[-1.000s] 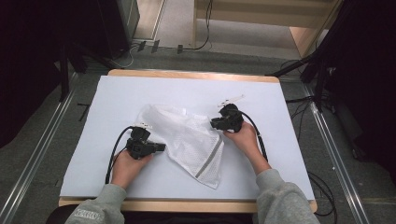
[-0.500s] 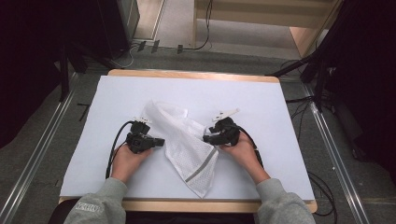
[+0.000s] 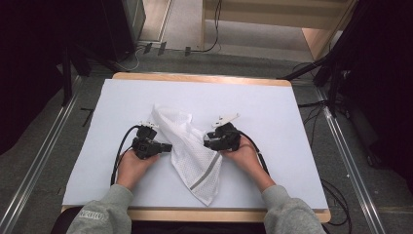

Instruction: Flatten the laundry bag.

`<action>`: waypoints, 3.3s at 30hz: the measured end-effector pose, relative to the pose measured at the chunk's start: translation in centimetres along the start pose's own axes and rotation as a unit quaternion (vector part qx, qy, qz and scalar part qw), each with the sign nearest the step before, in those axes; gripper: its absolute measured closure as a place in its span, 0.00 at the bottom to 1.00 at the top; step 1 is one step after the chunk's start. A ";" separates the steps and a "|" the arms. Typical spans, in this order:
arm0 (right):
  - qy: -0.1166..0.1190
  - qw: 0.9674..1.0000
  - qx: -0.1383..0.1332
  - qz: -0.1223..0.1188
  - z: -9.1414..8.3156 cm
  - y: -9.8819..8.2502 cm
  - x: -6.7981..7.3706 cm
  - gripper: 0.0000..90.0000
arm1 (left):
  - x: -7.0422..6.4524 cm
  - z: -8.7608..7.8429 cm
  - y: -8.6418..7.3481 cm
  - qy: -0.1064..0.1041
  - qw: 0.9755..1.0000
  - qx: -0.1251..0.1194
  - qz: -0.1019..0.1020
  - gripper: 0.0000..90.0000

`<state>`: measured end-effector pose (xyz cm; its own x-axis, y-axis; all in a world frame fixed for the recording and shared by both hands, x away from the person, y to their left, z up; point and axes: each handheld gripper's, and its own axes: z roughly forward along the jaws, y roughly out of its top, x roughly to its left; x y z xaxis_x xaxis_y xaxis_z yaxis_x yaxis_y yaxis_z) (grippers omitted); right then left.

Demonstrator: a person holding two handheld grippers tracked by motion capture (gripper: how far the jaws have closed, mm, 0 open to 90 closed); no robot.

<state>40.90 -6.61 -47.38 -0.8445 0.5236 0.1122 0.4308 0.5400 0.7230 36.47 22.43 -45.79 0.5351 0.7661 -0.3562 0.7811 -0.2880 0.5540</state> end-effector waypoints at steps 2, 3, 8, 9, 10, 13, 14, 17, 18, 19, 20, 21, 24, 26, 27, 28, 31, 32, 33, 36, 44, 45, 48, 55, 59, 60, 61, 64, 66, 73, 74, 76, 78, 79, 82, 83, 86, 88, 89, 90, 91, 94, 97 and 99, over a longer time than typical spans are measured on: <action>-0.004 1.000 0.001 -0.006 0.1 0.1 0.3 0.75 | 0.1 -0.1 0.0 0.000 1.000 0.001 -0.001 1.00; -0.002 1.000 0.003 -0.003 0.1 0.1 0.4 0.80 | 0.1 -0.1 0.0 0.001 1.000 0.001 -0.002 1.00; -0.002 1.000 0.021 0.020 0.0 0.6 0.6 0.94 | 0.1 -0.1 -0.1 0.001 1.000 0.002 -0.002 1.00; -0.004 0.999 0.030 0.023 -0.2 0.7 0.6 0.94 | 0.2 -0.2 -0.1 0.001 1.000 0.003 -0.002 1.00; -0.009 0.999 0.034 0.027 -0.7 0.7 0.5 0.94 | 0.2 -0.2 -0.1 0.002 1.000 0.002 -0.002 1.00; -0.019 0.998 0.039 0.041 -2.4 0.2 0.2 0.94 | 0.4 -0.2 0.0 0.001 1.000 0.001 -0.004 1.00; -0.022 0.998 0.039 0.042 -2.9 0.0 0.1 0.94 | 0.4 -0.2 0.0 0.002 1.000 0.001 -0.004 1.00; -0.035 0.997 0.034 0.053 -5.0 -1.2 -0.3 0.94 | 0.5 -0.2 0.2 0.005 1.000 0.000 -0.005 1.00; -0.037 0.997 0.035 0.064 -5.7 -1.7 -0.5 0.94 | 0.6 -0.2 0.3 0.005 1.000 0.001 -0.003 1.00; -0.038 0.996 0.028 0.071 -6.5 -2.3 -0.8 0.94 | 0.7 -0.2 0.3 0.005 1.000 -0.001 -0.003 1.00; -0.042 0.996 0.027 0.078 -7.1 -2.7 -0.9 0.94 | 0.8 -0.2 0.4 0.006 1.000 0.000 -0.005 1.00; -0.048 0.995 0.029 0.083 -7.7 -3.1 -0.9 0.94 | 0.9 -0.1 0.5 0.006 1.000 -0.001 -0.008 1.00; -0.055 0.994 0.030 0.092 -9.0 -4.3 -0.8 0.94 | 1.2 -0.1 0.7 0.004 1.000 -0.001 -0.009 1.00; -0.059 0.993 0.032 0.094 -9.8 -5.2 -0.6 0.94 | 1.3 0.0 1.0 0.008 1.000 0.000 -0.005 1.00; -0.063 0.993 0.032 0.095 -10.2 -5.8 -0.4 0.94 | 1.3 0.0 1.0 0.007 1.000 -0.002 -0.007 1.00; -0.065 0.993 0.035 0.096 -10.5 -6.0 -0.3 0.94 | 1.5 0.1 1.1 0.007 1.000 -0.001 -0.006 1.00; -0.073 0.992 0.035 0.098 -11.5 -7.0 0.2 0.94 | 1.7 0.1 1.4 0.009 1.000 0.000 -0.005 1.00; -0.071 0.991 0.036 0.107 -11.8 -7.3 0.4 0.93 | 1.8 0.1 1.5 0.013 1.000 -0.004 -0.003 1.00; -0.066 0.991 0.037 0.109 -12.0 -7.7 0.6 0.93 | 1.9 0.1 1.6 0.013 1.000 0.002 -0.003 1.00; -0.062 0.991 0.038 0.109 -12.5 -8.2 1.1 0.91 | 2.0 0.1 1.8 0.010 1.000 0.001 -0.005 1.00; -0.067 0.991 -0.031 0.111 -14.3 -7.0 0.6 0.75 | 0.9 -1.0 1.6 -0.007 1.000 -0.007 0.005 0.93; -0.066 0.991 -0.040 0.111 -14.3 -6.7 0.5 0.75 | 0.7 -1.3 1.4 -0.012 1.000 -0.009 0.005 0.89; -0.063 0.991 -0.046 0.108 -14.0 -5.8 0.3 0.73 | 0.1 -1.8 0.7 -0.014 1.000 -0.013 0.005 0.78; -0.047 0.994 -0.042 0.092 -11.4 -3.7 -0.3 0.71 | -1.4 -1.6 -0.7 -0.009 1.000 -0.003 0.006 0.64; -0.034 0.995 -0.045 0.085 -9.7 -2.4 -0.8 0.68 | -1.9 -1.4 -1.3 -0.010 1.000 -0.003 0.000 0.61; -0.033 0.995 -0.044 0.084 -9.4 -2.1 -0.8 0.67 | -2.1 -1.2 -1.5 -0.009 1.000 -0.003 0.001 0.61; -0.031 0.995 -0.043 0.083 -9.0 -1.8 -0.9 0.67 | -2.4 -1.1 -1.6 -0.008 1.000 -0.004 0.000 0.61; -0.025 0.996 -0.037 0.078 -7.7 -0.9 -1.0 0.66 | -2.8 -0.8 -1.9 -0.005 1.000 -0.002 0.006 0.60; -0.024 0.997 -0.028 0.074 -6.8 -0.3 -1.0 0.66 | -3.0 -0.6 -2.1 -0.008 1.000 -0.002 0.003 0.60; -0.019 0.996 -0.010 0.084 -4.2 0.2 -1.5 0.63 | -3.5 -0.1 -2.3 0.001 1.000 -0.017 0.010 0.62; -0.017 0.996 -0.006 0.086 -3.9 0.1 -1.6 0.63 | -3.5 0.0 -2.4 0.001 1.000 -0.021 0.009 0.65; -0.019 0.996 0.008 0.086 -3.4 0.0 -1.6 0.64 | -3.5 0.1 -2.4 0.000 1.000 -0.022 0.011 0.71; -0.021 0.996 0.016 0.082 -3.0 0.0 -1.6 0.67 | -3.7 0.3 -2.4 0.004 1.000 -0.024 0.018 0.78; -0.023 0.996 0.018 0.084 -2.9 0.0 -1.5 0.69 | -3.9 0.5 -2.4 0.007 0.999 -0.023 0.023 0.81; -0.024 0.996 0.024 0.084 -2.8 -0.1 -1.5 0.78 | -4.1 0.8 -2.4 0.013 0.999 -0.021 0.034 0.94; -0.024 0.996 0.025 0.085 -2.8 -0.1 -1.5 0.80 | -4.1 0.8 -2.3 0.014 0.999 -0.021 0.034 0.97; -0.022 0.995 0.028 0.089 -2.8 -0.1 -1.5 0.87 | -3.7 0.8 -2.2 0.002 1.000 -0.018 0.022 1.00; -0.022 0.995 0.030 0.092 -2.8 -0.1 -1.6 0.94 | -3.4 0.8 -2.0 -0.007 1.000 -0.012 0.011 1.00; -0.022 0.995 0.030 0.092 -2.8 -0.1 -1.6 0.94 | -3.4 0.8 -2.0 -0.007 1.000 -0.012 0.011 1.00; -0.023 0.995 0.028 0.094 -3.0 -0.1 -1.6 0.97 | -3.2 0.6 -1.9 -0.007 1.000 -0.010 0.008 1.00; -0.030 0.995 0.025 0.095 -3.4 -0.1 -1.7 0.98 | -2.8 0.2 -1.6 -0.002 1.000 -0.013 0.008 1.00; -0.042 0.994 0.013 0.104 -4.3 -0.2 -2.3 0.99 | -2.0 -0.7 -1.3 0.004 1.000 -0.023 -0.001 1.00; -0.048 0.992 0.003 0.117 -5.0 -0.5 -2.9 0.99 | -0.8 -1.7 -0.7 0.010 0.999 -0.032 -0.010 1.00; -0.055 0.991 0.001 0.122 -5.3 -0.6 -3.1 0.99 | 0.0 -2.0 -0.3 0.011 0.999 -0.034 -0.014 1.00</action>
<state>41.58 -12.07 -44.55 -0.6760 0.7068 0.2085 0.6185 0.3905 0.6819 35.59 23.61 -44.44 0.5056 0.7860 -0.3558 0.7716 -0.2275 0.5940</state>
